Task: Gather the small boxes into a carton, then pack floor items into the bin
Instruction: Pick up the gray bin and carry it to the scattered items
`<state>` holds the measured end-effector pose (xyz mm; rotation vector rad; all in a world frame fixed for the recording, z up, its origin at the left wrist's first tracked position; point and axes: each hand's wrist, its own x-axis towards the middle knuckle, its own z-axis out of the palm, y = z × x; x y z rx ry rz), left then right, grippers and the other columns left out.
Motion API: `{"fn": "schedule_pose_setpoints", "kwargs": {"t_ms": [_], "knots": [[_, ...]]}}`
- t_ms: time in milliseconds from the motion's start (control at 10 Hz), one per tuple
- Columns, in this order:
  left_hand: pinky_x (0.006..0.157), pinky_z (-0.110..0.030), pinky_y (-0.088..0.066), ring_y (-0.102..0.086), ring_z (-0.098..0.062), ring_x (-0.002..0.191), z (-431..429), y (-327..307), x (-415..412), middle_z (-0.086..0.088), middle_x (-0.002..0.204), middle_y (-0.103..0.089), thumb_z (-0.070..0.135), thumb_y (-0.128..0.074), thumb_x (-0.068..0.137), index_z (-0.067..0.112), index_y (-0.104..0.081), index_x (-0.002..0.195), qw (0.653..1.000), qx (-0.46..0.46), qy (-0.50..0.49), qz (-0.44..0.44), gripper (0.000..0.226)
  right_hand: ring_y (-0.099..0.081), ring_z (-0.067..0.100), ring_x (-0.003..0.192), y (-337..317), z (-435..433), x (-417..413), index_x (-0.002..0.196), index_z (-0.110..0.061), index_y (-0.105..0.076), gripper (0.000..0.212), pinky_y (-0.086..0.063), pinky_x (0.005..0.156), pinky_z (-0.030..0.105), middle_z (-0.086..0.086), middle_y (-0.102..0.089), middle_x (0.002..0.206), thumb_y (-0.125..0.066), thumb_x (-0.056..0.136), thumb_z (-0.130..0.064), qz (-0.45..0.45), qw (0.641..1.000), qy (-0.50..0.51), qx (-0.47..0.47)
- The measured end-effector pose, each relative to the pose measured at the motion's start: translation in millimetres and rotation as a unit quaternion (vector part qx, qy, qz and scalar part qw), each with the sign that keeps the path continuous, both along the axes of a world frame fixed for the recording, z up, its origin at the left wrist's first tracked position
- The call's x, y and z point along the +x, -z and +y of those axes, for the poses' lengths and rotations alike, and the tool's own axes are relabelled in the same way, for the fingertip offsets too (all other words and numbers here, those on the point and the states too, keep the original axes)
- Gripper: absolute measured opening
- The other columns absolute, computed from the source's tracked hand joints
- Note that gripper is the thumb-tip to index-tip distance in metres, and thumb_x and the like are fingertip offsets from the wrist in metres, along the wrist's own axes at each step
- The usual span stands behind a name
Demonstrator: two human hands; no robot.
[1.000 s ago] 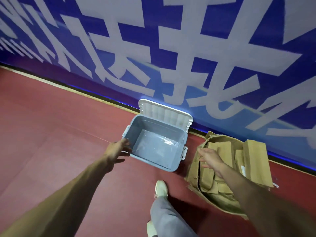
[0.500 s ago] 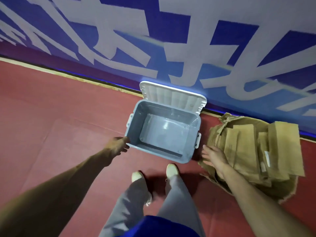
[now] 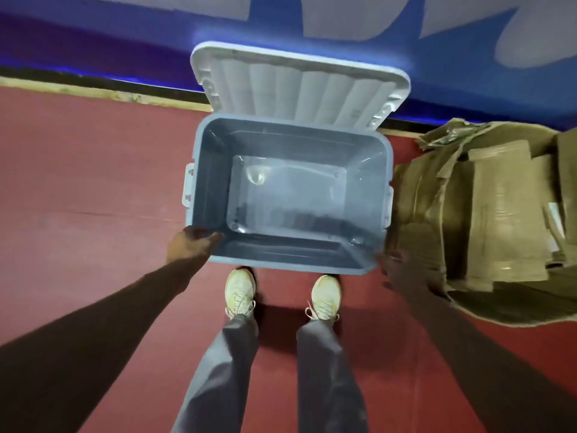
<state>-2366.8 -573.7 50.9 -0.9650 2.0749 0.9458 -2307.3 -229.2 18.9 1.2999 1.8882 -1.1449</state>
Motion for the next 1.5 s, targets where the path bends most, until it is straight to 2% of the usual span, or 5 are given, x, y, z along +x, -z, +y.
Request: {"fn": "schedule_pose_setpoints", "kwargs": {"t_ms": [300, 400, 600, 1100, 1500], "knots": [[0.105, -0.049, -0.040, -0.043, -0.036, 0.125, -39.6, 172.4, -9.2, -0.018, 0.137, -0.036, 0.052, -0.081, 0.063, 0.004, -0.028, 0.143, 0.977, -0.199, -0.074, 0.029, 0.107, -0.047, 0.034, 0.122, 151.5, 15.1, -0.1, 0.139, -0.012, -0.031, 0.106, -0.037, 0.100, 0.048, 0.009, -0.045, 0.132, -0.076, 0.058, -0.064, -0.010, 0.994, -0.011, 0.104], [0.080, -0.038, -0.050, -0.059, -0.032, 0.096, -49.2, 202.6, -8.1, -0.013, 0.115, -0.059, 0.040, -0.082, 0.069, 0.003, -0.050, 0.125, 0.982, -0.127, -0.141, 0.027, 0.074, -0.055, 0.027, 0.105, 178.8, 23.7, 2.4, 0.116, -0.017, -0.044, 0.065, -0.047, 0.093, 0.049, 0.005, -0.053, 0.116, -0.083, 0.067, -0.036, 0.067, 0.985, -0.025, 0.159], [0.072, -0.041, -0.049, -0.065, -0.040, 0.090, -49.6, 196.9, -1.8, -0.024, 0.099, -0.068, 0.042, -0.072, 0.080, 0.000, -0.067, 0.104, 0.971, -0.199, -0.107, 0.075, 0.049, -0.063, 0.038, 0.101, 178.2, 30.7, 3.8, 0.115, -0.008, -0.063, 0.043, -0.052, 0.085, 0.047, 0.018, -0.067, 0.111, -0.077, 0.075, -0.020, 0.119, 0.969, -0.005, 0.216], [0.069, -0.037, -0.045, -0.065, -0.039, 0.092, -60.5, -74.3, 90.7, -0.027, 0.097, -0.068, 0.037, -0.070, 0.082, -0.002, -0.068, 0.104, 0.925, -0.218, -0.304, 0.062, 0.045, -0.061, 0.035, 0.100, -72.8, -9.4, -79.3, 0.117, -0.014, -0.062, 0.039, -0.046, 0.085, 0.034, 0.014, -0.068, 0.112, -0.068, 0.079, -0.014, 0.156, 0.955, -0.202, 0.152], [0.071, -0.040, -0.048, -0.065, -0.037, 0.088, -73.0, -274.7, 301.7, -0.024, 0.094, -0.067, 0.037, -0.073, 0.080, -0.003, -0.068, 0.108, 0.779, -0.206, -0.583, 0.100, 0.050, -0.067, 0.032, 0.084, -275.2, -135.6, -60.9, 0.099, -0.009, -0.071, 0.036, -0.056, 0.079, 0.041, 0.010, -0.071, 0.088, -0.075, 0.064, -0.020, 0.213, 0.932, -0.291, 0.042]]}}
